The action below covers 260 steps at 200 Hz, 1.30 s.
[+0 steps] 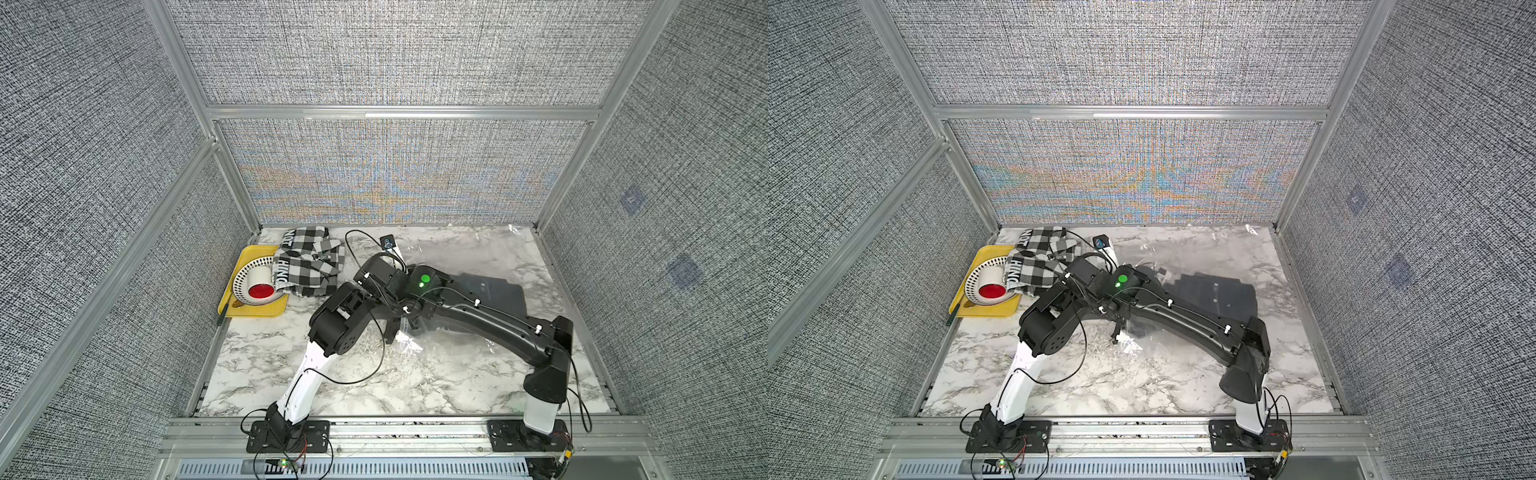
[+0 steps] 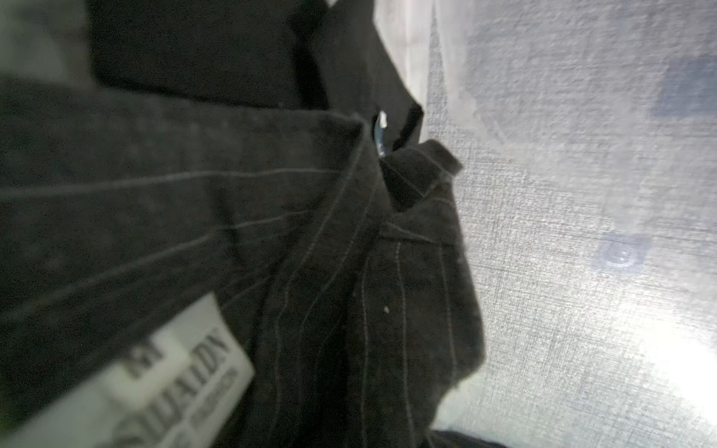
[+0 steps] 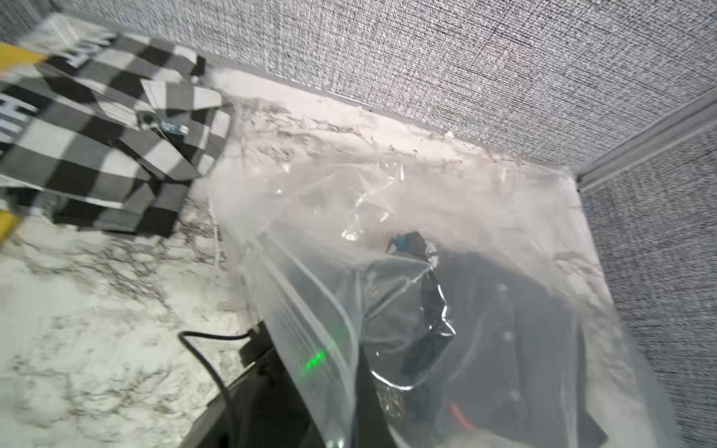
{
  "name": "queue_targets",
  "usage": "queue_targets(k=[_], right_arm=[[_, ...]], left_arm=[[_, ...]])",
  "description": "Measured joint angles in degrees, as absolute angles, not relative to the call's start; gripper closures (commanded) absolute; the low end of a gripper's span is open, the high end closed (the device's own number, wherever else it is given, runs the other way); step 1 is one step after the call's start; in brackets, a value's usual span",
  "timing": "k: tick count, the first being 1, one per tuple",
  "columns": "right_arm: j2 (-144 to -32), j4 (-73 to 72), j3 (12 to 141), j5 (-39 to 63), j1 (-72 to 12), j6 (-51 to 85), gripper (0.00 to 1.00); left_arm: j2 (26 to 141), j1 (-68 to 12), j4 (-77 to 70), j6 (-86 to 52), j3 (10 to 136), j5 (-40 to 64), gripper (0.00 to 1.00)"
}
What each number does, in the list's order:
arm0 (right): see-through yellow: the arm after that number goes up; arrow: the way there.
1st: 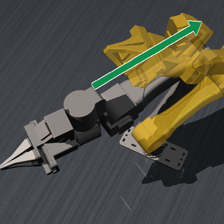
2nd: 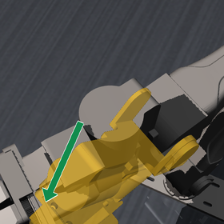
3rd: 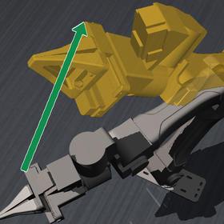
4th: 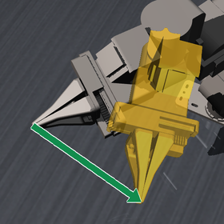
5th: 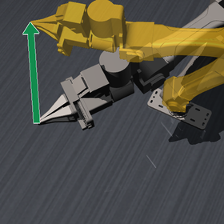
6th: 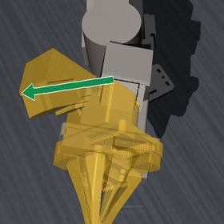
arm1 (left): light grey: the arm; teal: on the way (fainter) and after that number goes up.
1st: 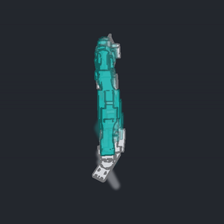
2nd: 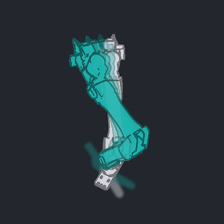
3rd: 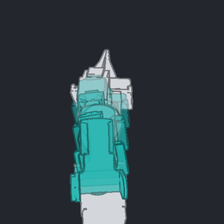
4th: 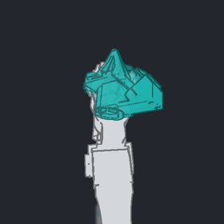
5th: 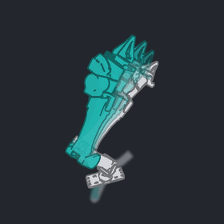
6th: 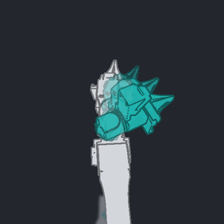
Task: Place the folded shirt into the vacuum bag
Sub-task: Place the shirt in the vacuum bag.
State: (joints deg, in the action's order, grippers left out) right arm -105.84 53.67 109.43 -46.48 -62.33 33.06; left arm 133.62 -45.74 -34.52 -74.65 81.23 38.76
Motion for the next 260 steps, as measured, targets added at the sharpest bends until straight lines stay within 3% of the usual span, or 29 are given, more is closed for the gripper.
queue_targets(k=[119, 173, 260], right_arm=[[-91.9, 33.9, 90.3, -34.3, -64.5, 31.7, 1.0], [-92.7, 34.3, 90.6, -34.3, -63.8, 33.7, 1.0], [-93.5, 36.1, 92.2, -35.1, -62.6, 35.9, 1.0]], left_arm=[[137.0, -41.8, -60.9, -84.5, 85.8, 41.4, 1.0], [138.5, -43.3, -68.1, -91.0, 87.3, 41.3, 1.0], [139.2, -44.1, -75.0, -96.0, 85.2, 32.3, 1.0]])
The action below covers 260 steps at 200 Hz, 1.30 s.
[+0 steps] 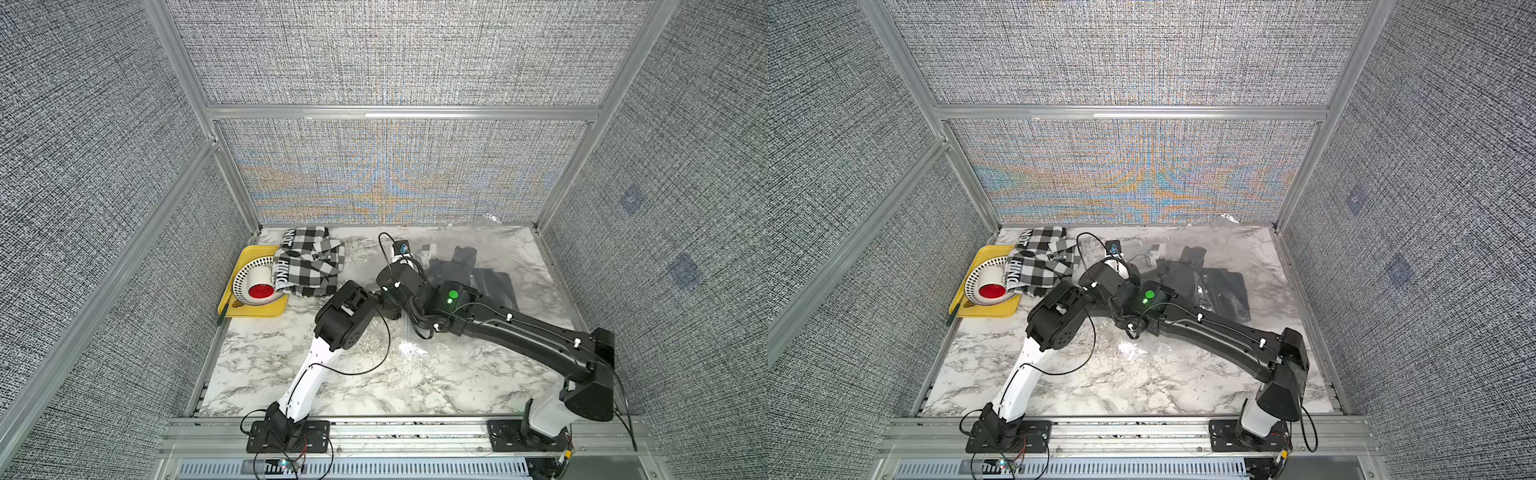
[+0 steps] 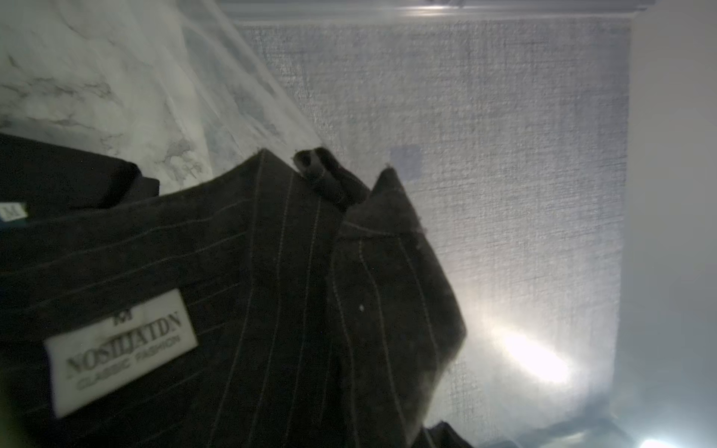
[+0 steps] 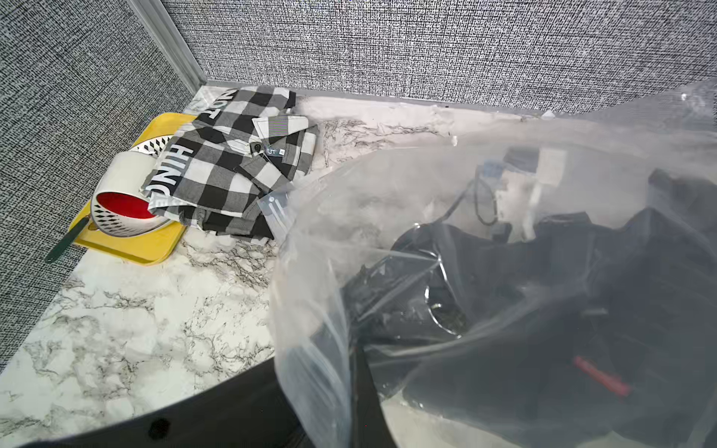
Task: Place the folded shirt into the vacuum bag
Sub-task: Place the shirt in the vacuum bag.
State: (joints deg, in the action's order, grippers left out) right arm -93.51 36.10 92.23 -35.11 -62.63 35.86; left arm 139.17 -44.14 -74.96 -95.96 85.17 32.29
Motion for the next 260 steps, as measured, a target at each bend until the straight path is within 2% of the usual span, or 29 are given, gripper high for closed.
queue_targets(k=[53, 116, 239, 260], right_arm=[[-93.3, 35.4, 91.4, -34.0, -63.2, 37.6, 1.0], [-92.5, 35.4, 91.1, -34.3, -63.4, 38.2, 1.0], [-93.3, 39.0, 91.4, -36.3, -63.3, 37.9, 1.0], [-93.4, 40.5, 91.4, -37.2, -63.3, 37.9, 1.0]], left_arm=[[135.4, -44.3, -69.5, -85.8, 84.4, 27.7, 1.0], [137.4, -45.3, -62.9, -77.8, 88.7, 26.0, 1.0], [141.0, -46.6, -44.1, -66.5, 97.6, 28.7, 1.0], [142.5, -47.1, -40.4, -65.5, 99.9, 30.1, 0.96]])
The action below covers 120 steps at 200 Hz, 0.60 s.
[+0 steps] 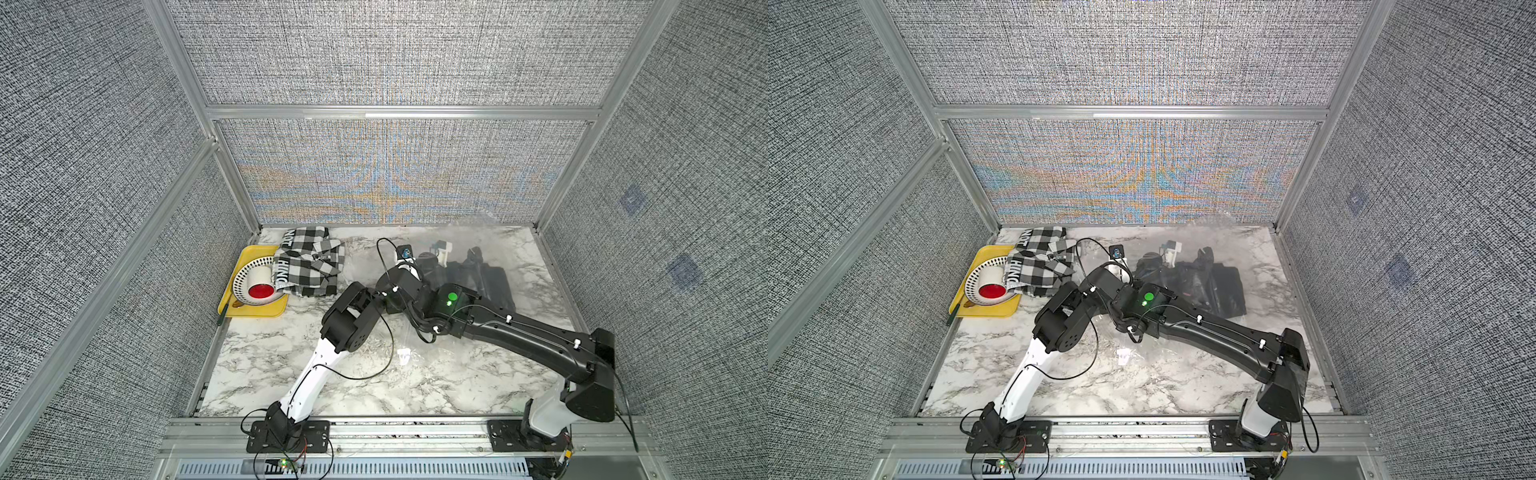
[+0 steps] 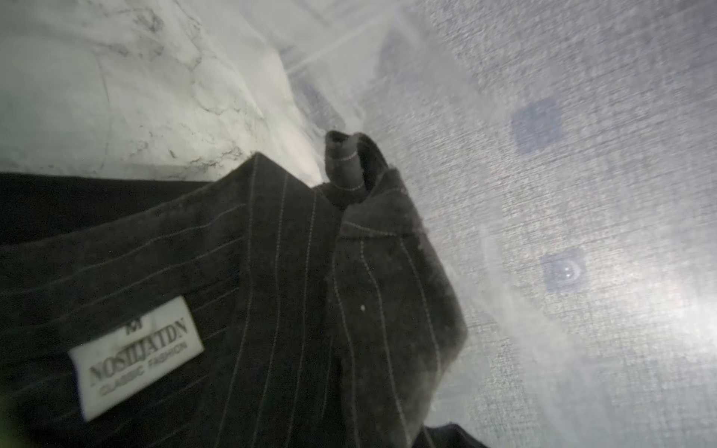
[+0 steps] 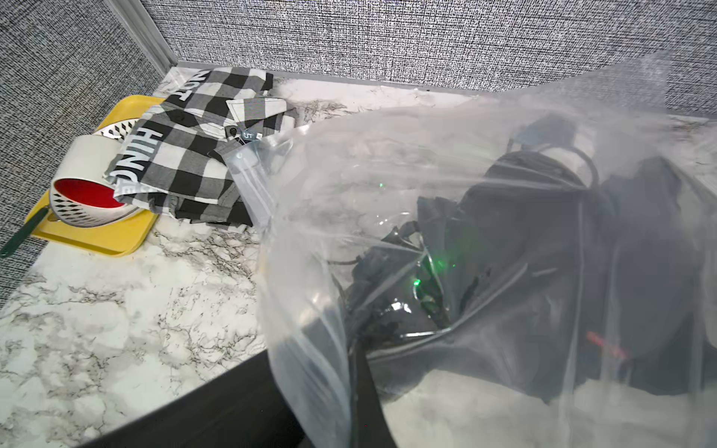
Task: Place the folded shirt into the vacuum bag
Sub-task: Place the shirt in the vacuum bag.
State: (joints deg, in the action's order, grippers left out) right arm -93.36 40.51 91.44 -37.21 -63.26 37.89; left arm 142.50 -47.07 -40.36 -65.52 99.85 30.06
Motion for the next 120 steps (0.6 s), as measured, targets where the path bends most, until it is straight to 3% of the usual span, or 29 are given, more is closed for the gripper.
queue_targets(k=[11, 29, 49, 84, 120], right_arm=[[-93.4, 41.0, 91.4, -37.5, -63.2, 37.8, 1.0], [-93.4, 41.5, 91.4, -37.7, -63.1, 37.8, 1.0], [-93.4, 41.5, 91.4, -37.6, -63.1, 38.0, 1.0], [-93.0, 40.0, 91.4, -38.1, -63.4, 38.2, 1.0], [-92.7, 39.3, 91.5, -38.0, -63.4, 38.0, 1.0]], left_arm=[[143.1, -47.3, -38.4, -64.9, 100.9, 30.6, 0.86], [143.3, -47.4, -36.4, -64.4, 101.2, 31.7, 0.5], [142.4, -47.5, -34.1, -63.7, 100.2, 32.4, 0.29], [139.1, -47.6, -30.1, -61.7, 99.0, 33.7, 0.16], [138.1, -47.5, -28.3, -61.5, 98.5, 36.3, 0.14]])
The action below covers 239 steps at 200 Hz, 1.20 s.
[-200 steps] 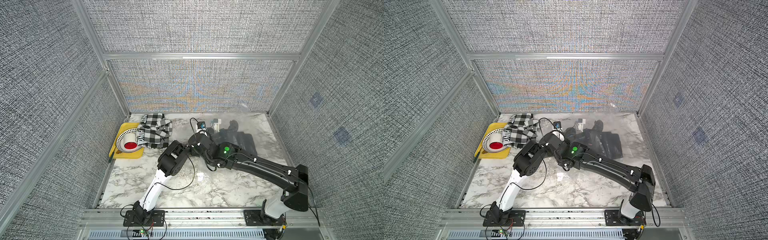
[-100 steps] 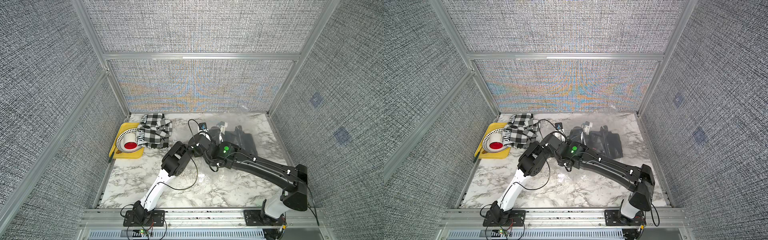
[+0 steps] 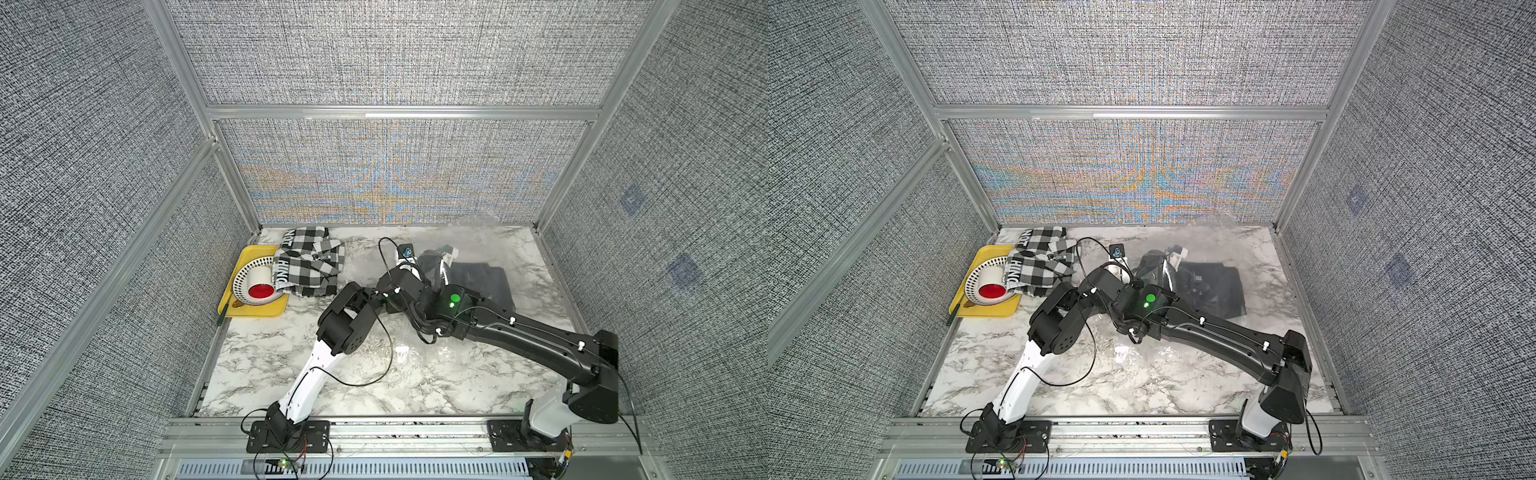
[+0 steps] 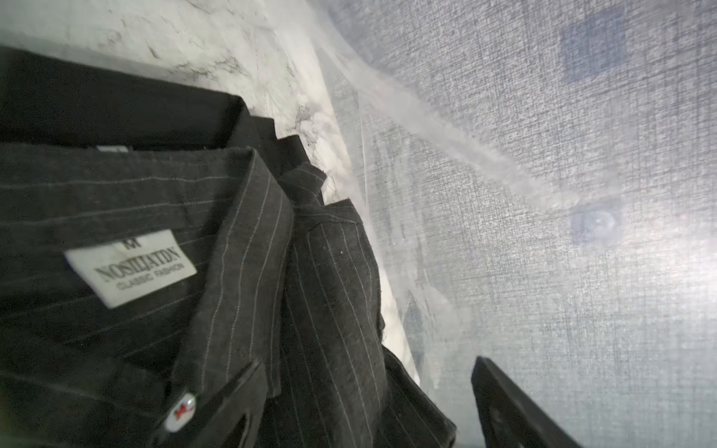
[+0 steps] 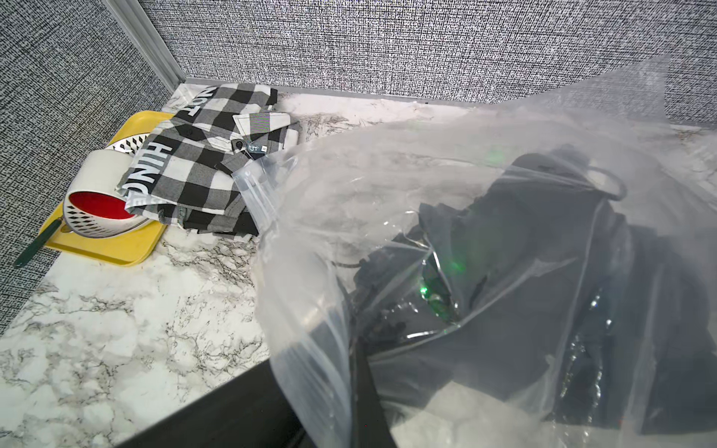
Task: Place the folded shirt into the vacuum bag
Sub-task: Place the shirt in the vacuum bag.
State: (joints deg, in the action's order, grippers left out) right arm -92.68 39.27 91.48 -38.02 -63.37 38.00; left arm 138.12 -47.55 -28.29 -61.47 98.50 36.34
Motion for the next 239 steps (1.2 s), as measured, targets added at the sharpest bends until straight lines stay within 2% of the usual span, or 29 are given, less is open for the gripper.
queue_targets(k=[94, 187, 212, 239], right_arm=[[-93.1, 45.1, 98.3, -38.5, -63.4, 39.9, 1.0], [-91.3, 41.2, 87.4, -38.4, -61.5, 41.8, 1.0], [-90.4, 39.1, 85.8, -35.2, -61.0, 41.4, 1.0], [-88.8, 35.7, 84.2, -32.2, -60.5, 40.0, 1.0]], left_arm=[[132.4, -47.5, -29.9, -66.7, 93.3, 44.6, 0.14], [120.7, -44.8, -3.3, -49.2, 82.1, 45.1, 0.14], [120.3, -43.8, -2.8, -45.5, 78.1, 45.0, 0.12], [120.5, -42.6, -9.6, -45.2, 72.1, 46.1, 0.11]])
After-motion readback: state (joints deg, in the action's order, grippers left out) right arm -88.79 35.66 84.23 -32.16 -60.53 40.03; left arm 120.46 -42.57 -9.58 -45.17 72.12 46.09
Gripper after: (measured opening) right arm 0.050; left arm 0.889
